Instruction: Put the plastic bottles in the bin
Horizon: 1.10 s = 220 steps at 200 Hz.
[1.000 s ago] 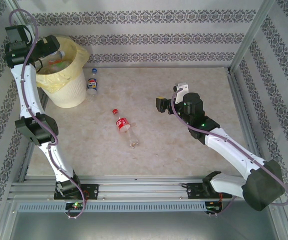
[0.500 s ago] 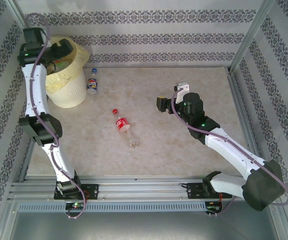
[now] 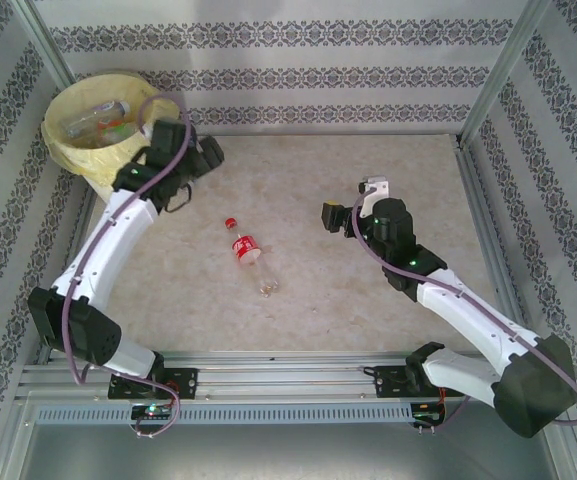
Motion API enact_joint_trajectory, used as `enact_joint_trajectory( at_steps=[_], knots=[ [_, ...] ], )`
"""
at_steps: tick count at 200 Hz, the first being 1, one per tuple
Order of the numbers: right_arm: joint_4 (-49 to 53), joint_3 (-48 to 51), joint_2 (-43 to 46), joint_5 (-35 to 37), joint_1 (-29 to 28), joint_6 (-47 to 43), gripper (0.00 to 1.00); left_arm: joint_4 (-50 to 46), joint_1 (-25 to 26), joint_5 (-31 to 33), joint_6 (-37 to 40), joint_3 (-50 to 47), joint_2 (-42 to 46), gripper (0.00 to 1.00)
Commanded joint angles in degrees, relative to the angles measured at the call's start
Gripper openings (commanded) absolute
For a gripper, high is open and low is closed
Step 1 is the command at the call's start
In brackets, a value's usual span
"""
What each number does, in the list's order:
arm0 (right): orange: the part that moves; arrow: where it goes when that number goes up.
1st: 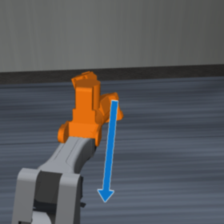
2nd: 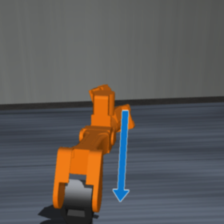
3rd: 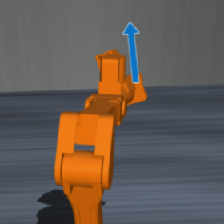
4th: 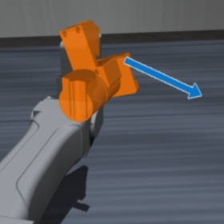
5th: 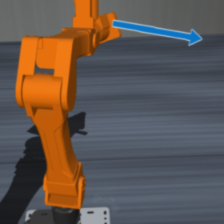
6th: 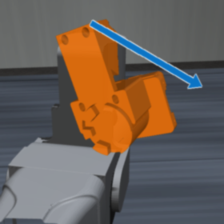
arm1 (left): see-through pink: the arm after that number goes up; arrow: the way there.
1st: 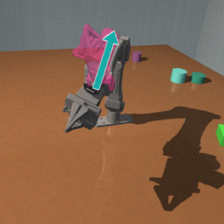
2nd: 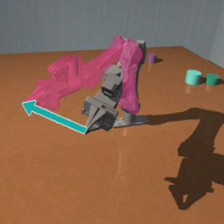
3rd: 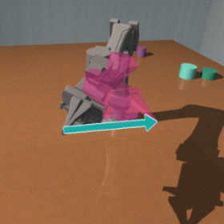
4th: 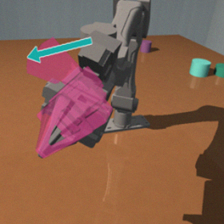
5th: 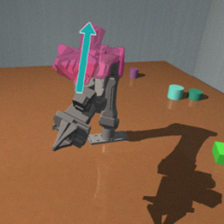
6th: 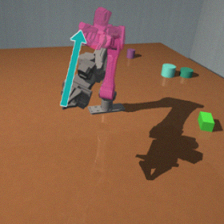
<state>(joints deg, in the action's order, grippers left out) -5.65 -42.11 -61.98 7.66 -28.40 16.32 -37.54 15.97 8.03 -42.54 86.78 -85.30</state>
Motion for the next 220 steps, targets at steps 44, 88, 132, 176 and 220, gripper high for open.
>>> enact_joint_trajectory(
  at_steps=[44,88,132,176,220],
  knots=[
    [-3.87,4.39,1.65,-9.40,-1.58,-6.91,0.98,-5.61,8.60,1.20,-19.65,-15.47,0.13,1.00],
    [-6.13,5.63,1.87,-8.47,-3.13,-11.61,0.98,0.41,11.02,-4.71,-19.09,-22.62,-0.60,1.00],
    [-5.41,5.46,2.17,-7.04,-3.59,-11.90,0.98,3.42,14.17,-7.73,-15.70,-18.40,-7.69,1.00],
    [-4.19,5.63,3.15,-5.19,-3.77,-11.36,0.98,-2.50,14.97,-7.33,-18.02,-13.17,-16.39,1.00],
    [-3.66,5.15,2.59,-4.91,-3.85,-11.13,0.98,-1.40,15.79,-8.76,-15.55,-11.33,-20.91,0.96]
  ],
)
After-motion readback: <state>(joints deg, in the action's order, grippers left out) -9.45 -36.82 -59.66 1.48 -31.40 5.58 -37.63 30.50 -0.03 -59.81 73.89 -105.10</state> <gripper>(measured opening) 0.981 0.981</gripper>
